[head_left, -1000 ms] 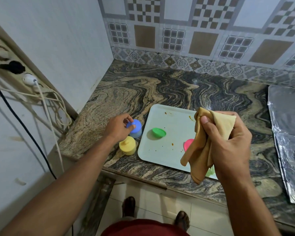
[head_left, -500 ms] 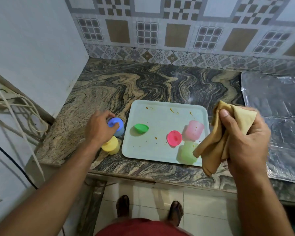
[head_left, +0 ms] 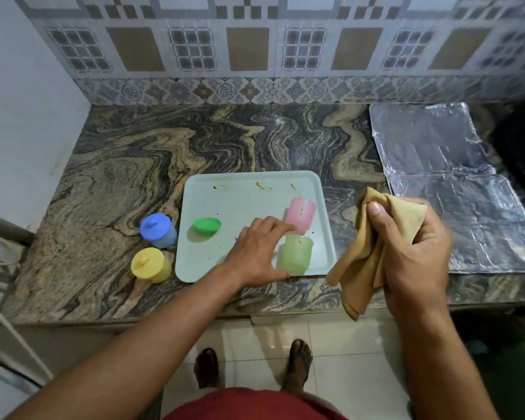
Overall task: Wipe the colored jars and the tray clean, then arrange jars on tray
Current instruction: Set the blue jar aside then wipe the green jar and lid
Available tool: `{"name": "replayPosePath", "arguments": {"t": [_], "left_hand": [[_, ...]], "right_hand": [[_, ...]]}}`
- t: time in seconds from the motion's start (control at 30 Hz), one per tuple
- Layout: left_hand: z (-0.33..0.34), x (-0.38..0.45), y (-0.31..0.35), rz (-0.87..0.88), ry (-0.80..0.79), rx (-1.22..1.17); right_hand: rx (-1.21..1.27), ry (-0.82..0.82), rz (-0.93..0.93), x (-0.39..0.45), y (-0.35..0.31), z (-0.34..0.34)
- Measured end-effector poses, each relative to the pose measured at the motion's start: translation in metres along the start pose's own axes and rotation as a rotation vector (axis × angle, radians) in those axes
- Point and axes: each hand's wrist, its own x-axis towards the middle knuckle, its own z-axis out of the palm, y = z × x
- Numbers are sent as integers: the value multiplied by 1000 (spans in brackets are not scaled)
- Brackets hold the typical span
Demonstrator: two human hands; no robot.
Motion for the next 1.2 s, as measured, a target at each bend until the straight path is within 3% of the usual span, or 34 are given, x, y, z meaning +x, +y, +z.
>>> {"name": "replayPosePath", "arguments": {"t": [0.13, 0.27, 0.47, 0.7, 0.9, 1.2], "left_hand": [[11, 18, 11, 7, -58, 97], [9, 21, 14, 16, 23, 98], [-41, -4, 30, 12, 287, -296], [-126, -45, 57, 97, 567, -303], [-171, -70, 74, 115, 759, -293], [-194, -87, 85, 120, 848, -275]], "right_hand": [[7, 15, 38, -4, 2, -7], [-31, 24, 85, -6, 4, -13], [-58, 27, 90, -6, -1, -9], [-87, -165, -141, -8, -32, 21], [-143, -94, -375, -16, -65, 51], [-326, 0, -753, -29, -94, 84]]}}
